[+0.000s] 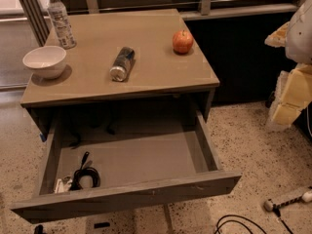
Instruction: Place redbull can into top drawer
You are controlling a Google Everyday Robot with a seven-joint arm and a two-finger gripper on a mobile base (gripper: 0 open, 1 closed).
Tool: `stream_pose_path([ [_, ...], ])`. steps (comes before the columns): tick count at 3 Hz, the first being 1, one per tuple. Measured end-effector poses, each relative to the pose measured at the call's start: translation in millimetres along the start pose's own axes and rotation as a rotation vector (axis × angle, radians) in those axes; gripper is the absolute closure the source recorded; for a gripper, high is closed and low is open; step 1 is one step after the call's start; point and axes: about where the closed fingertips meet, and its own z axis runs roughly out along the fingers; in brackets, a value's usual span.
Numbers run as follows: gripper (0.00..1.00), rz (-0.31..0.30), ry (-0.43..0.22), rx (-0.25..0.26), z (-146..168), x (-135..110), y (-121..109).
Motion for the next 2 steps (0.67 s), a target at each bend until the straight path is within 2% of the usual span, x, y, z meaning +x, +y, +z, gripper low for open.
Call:
stream_pose_path([
  [1, 0.00, 0.000, 0.000, 0.000, 0, 0, 0],
  [2, 0.00, -0.034, -0.038, 0.020, 6, -18, -19],
])
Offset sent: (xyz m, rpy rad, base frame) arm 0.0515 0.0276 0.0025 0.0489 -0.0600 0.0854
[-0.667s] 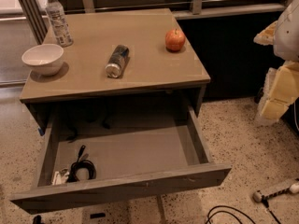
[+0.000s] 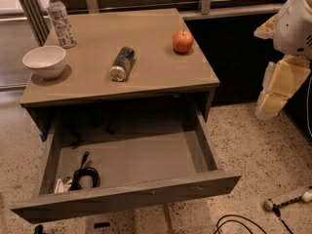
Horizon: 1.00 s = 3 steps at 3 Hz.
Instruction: Place redbull can into top drawer
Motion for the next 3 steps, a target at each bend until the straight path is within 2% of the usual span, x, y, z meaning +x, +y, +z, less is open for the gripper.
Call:
stream_pose_path([
  [1, 0.00, -0.076, -0.058, 0.007, 12, -40, -34],
  [2, 0.00, -0.169, -0.183, 0.013, 22, -130, -67],
  [3, 0.00, -0.169, -0.184, 0.013, 22, -130, -67],
])
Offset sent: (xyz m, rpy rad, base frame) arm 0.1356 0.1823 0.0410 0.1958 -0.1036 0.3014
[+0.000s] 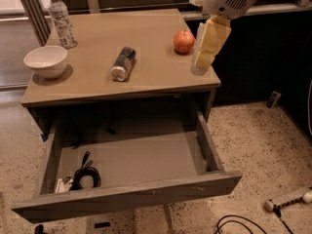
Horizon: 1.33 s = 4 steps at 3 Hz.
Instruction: Place redbull can into top drawer
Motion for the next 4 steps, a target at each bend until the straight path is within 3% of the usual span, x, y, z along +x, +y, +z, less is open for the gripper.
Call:
stream_pose_path([
  [1, 0.00, 0.004, -0.063, 0.027, 12, -6, -11],
  [2, 0.00, -0.001, -0.177, 0.054, 37, -28, -36],
  [3, 0.00, -0.020, -0.287, 0.026, 73, -67, -65],
  [4, 0.00, -0.022, -0.288, 0.019, 87, -65, -70],
])
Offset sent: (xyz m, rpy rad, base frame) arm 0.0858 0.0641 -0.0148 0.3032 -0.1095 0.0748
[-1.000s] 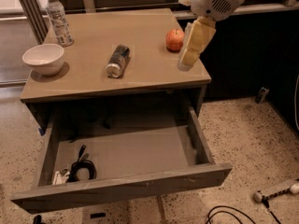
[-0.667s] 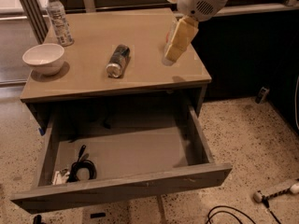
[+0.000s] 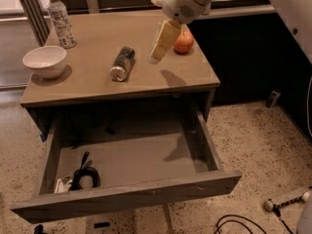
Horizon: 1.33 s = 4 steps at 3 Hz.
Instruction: Place redbull can into top drawer
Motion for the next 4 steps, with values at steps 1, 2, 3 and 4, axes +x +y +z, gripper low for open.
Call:
stream_pose_path([
  [1, 0.00, 0.012, -0.014, -0.013, 21, 7, -15],
  [2, 0.00, 0.033, -0.036, -0.038, 46, 8, -34],
  [3, 0.00, 0.070, -0.057, -0.057, 68, 11, -49],
  [4, 0.00, 0.128, -0.075, -0.070, 92, 14, -58],
])
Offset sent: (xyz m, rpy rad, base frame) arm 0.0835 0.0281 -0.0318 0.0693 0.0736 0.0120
